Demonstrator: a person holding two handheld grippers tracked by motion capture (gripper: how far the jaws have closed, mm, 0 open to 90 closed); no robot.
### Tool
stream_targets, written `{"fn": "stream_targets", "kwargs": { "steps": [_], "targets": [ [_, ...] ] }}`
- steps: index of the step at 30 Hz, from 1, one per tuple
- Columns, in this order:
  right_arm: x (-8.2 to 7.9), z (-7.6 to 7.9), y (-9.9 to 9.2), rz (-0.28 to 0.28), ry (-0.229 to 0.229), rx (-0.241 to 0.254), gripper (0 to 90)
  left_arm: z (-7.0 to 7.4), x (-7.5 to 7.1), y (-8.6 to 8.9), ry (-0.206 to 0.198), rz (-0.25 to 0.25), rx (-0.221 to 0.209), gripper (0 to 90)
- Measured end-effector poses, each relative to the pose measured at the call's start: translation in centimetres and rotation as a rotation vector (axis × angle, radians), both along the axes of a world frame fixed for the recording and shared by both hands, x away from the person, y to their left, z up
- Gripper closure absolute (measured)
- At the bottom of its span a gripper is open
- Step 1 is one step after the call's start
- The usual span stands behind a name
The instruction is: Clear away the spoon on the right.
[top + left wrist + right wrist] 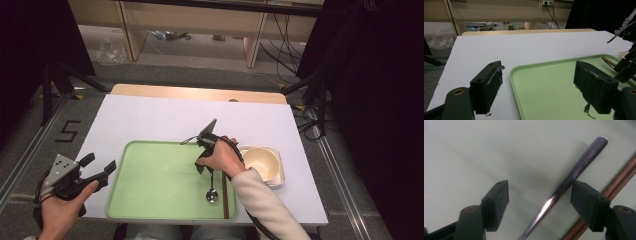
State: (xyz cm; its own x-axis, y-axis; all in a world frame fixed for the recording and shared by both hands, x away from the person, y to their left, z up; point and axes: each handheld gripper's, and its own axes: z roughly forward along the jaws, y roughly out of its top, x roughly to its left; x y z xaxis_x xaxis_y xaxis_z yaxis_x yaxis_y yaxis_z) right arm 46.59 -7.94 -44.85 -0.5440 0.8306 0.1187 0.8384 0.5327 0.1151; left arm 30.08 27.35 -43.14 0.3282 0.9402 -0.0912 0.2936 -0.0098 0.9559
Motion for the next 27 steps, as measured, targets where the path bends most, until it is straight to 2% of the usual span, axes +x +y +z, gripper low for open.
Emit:
{"fn": "stream_targets", "kwargs": {
  "steps": [1,3,5,7,8,10,11,12,13,14,16,17,18,19,20,23,25,27],
  "targets": [
    [0.1,0.0,0.1,0.007,-0.002,-0.01,29.6,0.0,0.0,0.0,-0.001,0.0,0.0,22.4],
    [0.1,0.1,0.4,0.004,0.034,-0.041,28.7,0.0,0.0,0.0,0.0,-0.001,0.002,22.4],
    [0.1,0.0,0.5,0.023,0.042,-0.064,27.3,0.0,0.0,0.0,0.0,-0.001,0.001,22.4],
    [0.2,-0.1,0.7,-0.002,0.067,-0.079,27.0,0.0,0.0,0.0,-0.001,-0.001,0.0,22.4],
    [0.4,-0.1,0.6,0.022,0.056,-0.08,28.0,0.0,0.0,0.0,-0.002,-0.001,-0.003,22.4],
    [0.6,0.4,0.6,-0.001,0.015,-0.033,30.8,0.0,0.0,0.0,-0.002,0.0,-0.001,22.4],
    [0.7,0.6,0.6,0.004,-0.005,-0.019,33.9,0.0,0.0,0.0,-0.001,0.0,0.0,22.4],
    [0.8,0.6,0.5,0.017,-0.014,-0.014,41.4,0.0,0.0,0.0,0.0,-0.002,0.003,22.4],
    [0.8,0.8,0.7,0.003,-0.017,0.0,46.7,0.0,0.0,0.0,-0.001,-0.001,0.001,22.4],
    [0.9,0.7,0.7,-0.003,-0.041,0.016,48.9,0.0,0.0,0.0,-0.002,0.0,0.001,22.4],
    [1.0,0.6,0.8,0.0,-0.04,0.03,54.6,0.0,0.0,0.0,-0.001,-0.001,-0.005,22.4],
    [1.1,0.4,0.7,0.004,-0.053,0.029,60.7,0.0,0.0,0.0,-0.002,-0.001,-0.003,22.4],
    [1.1,0.3,0.7,-0.003,-0.044,0.037,66.2,0.0,0.0,0.0,0.0,-0.001,-0.003,22.4],
    [1.4,0.1,0.5,0.026,-0.066,0.041,70.2,0.0,0.0,0.0,-0.001,-0.002,-0.003,22.4],
    [1.3,0.2,0.5,0.001,-0.05,0.038,74.0,0.0,0.0,0.0,-0.002,-0.002,-0.003,22.4],
    [1.4,0.0,0.2,-0.009,-0.089,0.039,85.9,0.0,0.0,0.0,-0.001,-0.003,-0.003,22.5],
    [1.5,0.0,0.0,-0.002,-0.084,0.032,90.0,0.0,0.0,0.0,0.0,-0.002,-0.002,22.6],
    [1.5,0.0,-0.1,0.001,-0.082,0.022,90.0,0.0,0.0,0.0,0.0,-0.003,-0.002,22.6]
  ]
}}
